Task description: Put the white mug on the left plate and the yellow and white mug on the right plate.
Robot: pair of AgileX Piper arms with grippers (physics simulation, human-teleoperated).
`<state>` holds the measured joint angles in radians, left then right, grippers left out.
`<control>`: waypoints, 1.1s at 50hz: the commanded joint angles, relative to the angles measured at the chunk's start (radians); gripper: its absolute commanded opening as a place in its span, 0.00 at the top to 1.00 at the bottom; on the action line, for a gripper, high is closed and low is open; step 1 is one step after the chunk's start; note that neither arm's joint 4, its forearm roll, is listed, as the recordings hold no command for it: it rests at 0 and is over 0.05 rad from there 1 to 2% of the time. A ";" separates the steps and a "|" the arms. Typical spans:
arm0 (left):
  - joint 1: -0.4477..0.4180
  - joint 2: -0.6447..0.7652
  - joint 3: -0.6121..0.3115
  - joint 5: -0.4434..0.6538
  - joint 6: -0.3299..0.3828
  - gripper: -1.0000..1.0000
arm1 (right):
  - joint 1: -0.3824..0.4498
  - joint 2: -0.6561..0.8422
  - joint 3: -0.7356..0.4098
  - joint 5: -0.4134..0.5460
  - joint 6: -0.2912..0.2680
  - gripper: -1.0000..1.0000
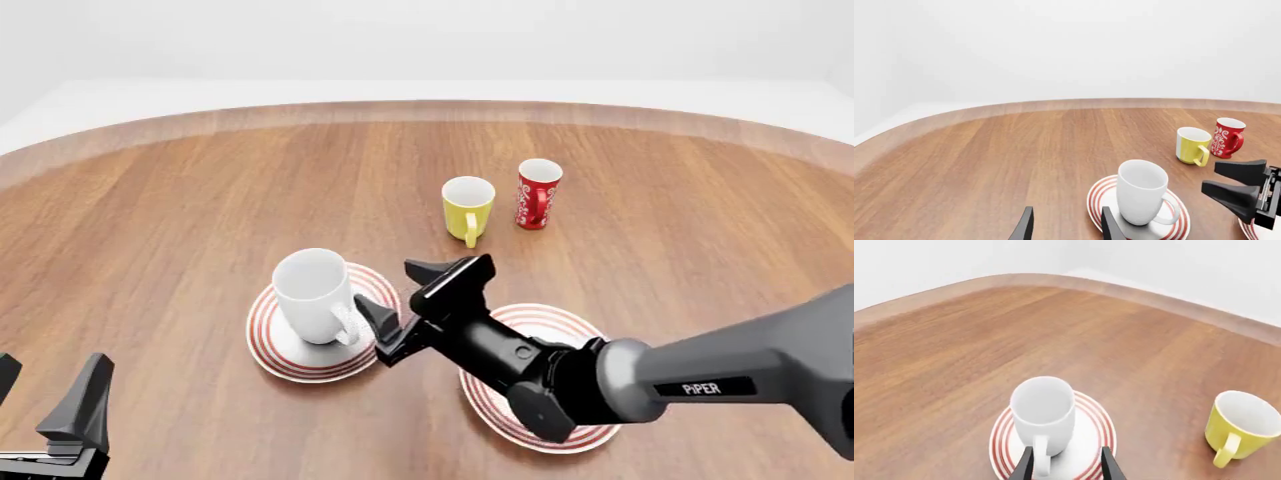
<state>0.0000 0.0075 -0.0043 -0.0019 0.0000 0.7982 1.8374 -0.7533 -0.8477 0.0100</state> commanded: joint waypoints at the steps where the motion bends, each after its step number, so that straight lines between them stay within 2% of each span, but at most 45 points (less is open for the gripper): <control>1: 0.000 0.000 0.000 0.000 0.000 0.00 | -0.044 -0.044 0.028 -0.017 0.001 0.00; 22: 0.000 0.000 0.000 0.000 0.000 0.00 | -0.157 -0.061 0.029 -0.052 0.005 0.00; 43: 0.000 0.000 0.000 0.000 0.000 0.00 | -0.263 -0.013 -0.004 -0.069 0.020 0.00; 47: 0.000 0.000 0.000 0.000 0.000 0.00 | -0.278 -0.010 -0.012 -0.061 0.050 0.00; 55: 0.000 0.000 0.000 0.000 0.000 0.00 | -0.319 0.005 -0.050 -0.025 0.048 0.00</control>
<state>0.0000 0.0075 -0.0043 -0.0019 0.0000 0.5262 1.8264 -0.7714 -0.8979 0.0445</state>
